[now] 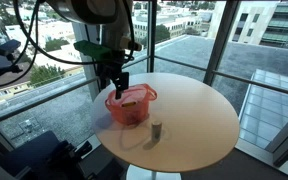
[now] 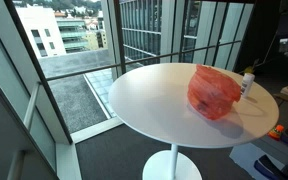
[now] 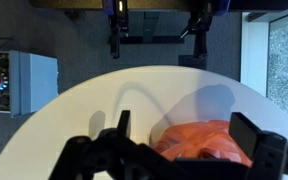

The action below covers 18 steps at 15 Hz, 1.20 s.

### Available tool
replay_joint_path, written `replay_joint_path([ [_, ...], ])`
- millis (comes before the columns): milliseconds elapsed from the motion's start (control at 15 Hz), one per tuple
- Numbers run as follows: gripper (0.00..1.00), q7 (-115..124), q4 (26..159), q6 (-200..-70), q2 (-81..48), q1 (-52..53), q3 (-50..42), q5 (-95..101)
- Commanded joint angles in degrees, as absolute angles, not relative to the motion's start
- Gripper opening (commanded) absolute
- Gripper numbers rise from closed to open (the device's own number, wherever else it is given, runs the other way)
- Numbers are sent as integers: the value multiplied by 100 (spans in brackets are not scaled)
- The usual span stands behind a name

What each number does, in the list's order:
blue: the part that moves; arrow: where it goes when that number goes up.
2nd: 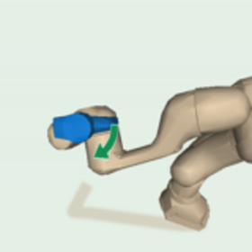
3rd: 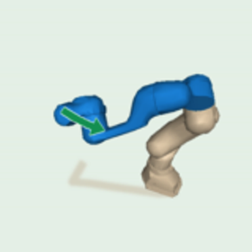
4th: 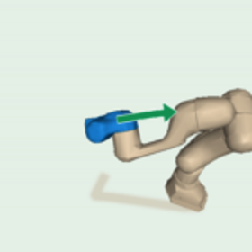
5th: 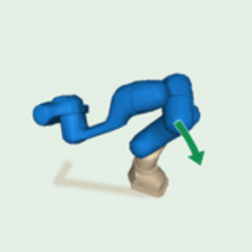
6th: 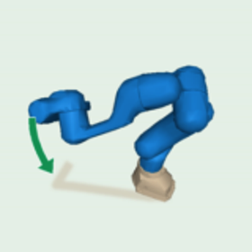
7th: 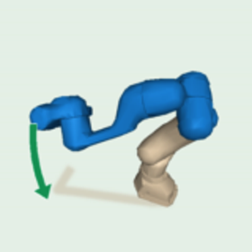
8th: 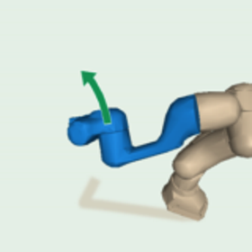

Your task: Pick up the mentos container from the orange plastic and put it on the table

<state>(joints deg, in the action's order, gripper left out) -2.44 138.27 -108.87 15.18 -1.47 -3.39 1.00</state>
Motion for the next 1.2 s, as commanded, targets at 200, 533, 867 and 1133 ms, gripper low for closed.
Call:
replay_joint_path([
  [200, 100, -251, 13819, -10881, 1516, -177, -312, 93],
  [533, 100, -105, 13542, -11348, 1288, -168, -273, 90],
  [867, 100, 125, 13080, -12068, 788, -89, -157, -19],
  [1133, 100, 306, 12898, -12587, 408, 15, 1, -101],
])
